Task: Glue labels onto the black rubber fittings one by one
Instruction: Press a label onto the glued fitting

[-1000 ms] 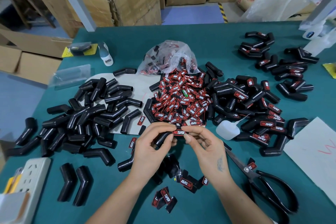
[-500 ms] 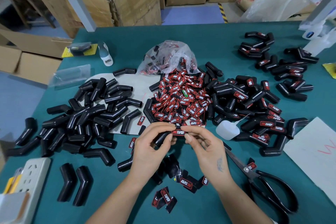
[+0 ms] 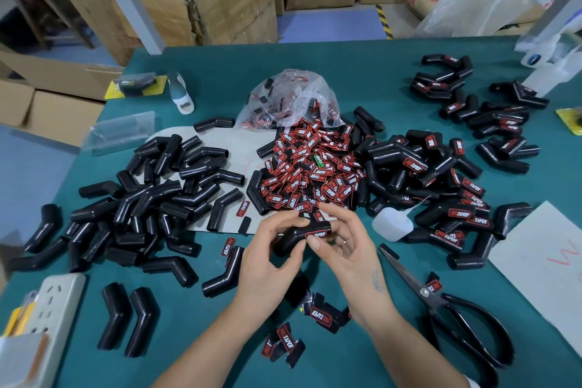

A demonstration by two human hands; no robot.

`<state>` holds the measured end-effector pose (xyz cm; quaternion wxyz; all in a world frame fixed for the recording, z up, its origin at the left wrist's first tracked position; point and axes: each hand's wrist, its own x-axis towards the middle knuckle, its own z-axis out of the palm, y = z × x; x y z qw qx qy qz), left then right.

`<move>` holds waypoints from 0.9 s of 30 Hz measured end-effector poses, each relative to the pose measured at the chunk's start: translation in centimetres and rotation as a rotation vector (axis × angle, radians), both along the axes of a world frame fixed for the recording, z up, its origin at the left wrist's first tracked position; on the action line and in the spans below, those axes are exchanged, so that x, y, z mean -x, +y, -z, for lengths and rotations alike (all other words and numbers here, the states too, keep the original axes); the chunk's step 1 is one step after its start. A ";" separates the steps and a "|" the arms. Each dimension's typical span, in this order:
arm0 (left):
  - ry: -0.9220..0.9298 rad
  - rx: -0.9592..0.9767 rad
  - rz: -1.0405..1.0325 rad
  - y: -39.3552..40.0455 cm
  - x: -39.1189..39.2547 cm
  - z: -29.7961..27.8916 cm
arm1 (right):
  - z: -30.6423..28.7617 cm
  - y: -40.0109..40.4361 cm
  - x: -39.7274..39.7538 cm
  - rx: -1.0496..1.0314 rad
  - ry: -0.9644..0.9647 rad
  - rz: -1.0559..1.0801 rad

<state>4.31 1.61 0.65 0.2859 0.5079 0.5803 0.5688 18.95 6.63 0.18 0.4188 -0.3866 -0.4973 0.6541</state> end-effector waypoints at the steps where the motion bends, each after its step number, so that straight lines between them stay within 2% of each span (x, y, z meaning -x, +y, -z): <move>1: 0.006 -0.001 -0.004 0.0 0.0 0.0 | 0.0 0.0 0.1 0.009 0.003 0.007; 21: -0.041 0.016 -0.018 0.0 0.3 0.0 | -0.6 0.0 -0.5 0.044 0.020 -0.021; 27: 0.019 -0.003 -0.008 0.2 1.1 1.0 | -0.8 0.0 -0.4 -0.049 -0.081 0.001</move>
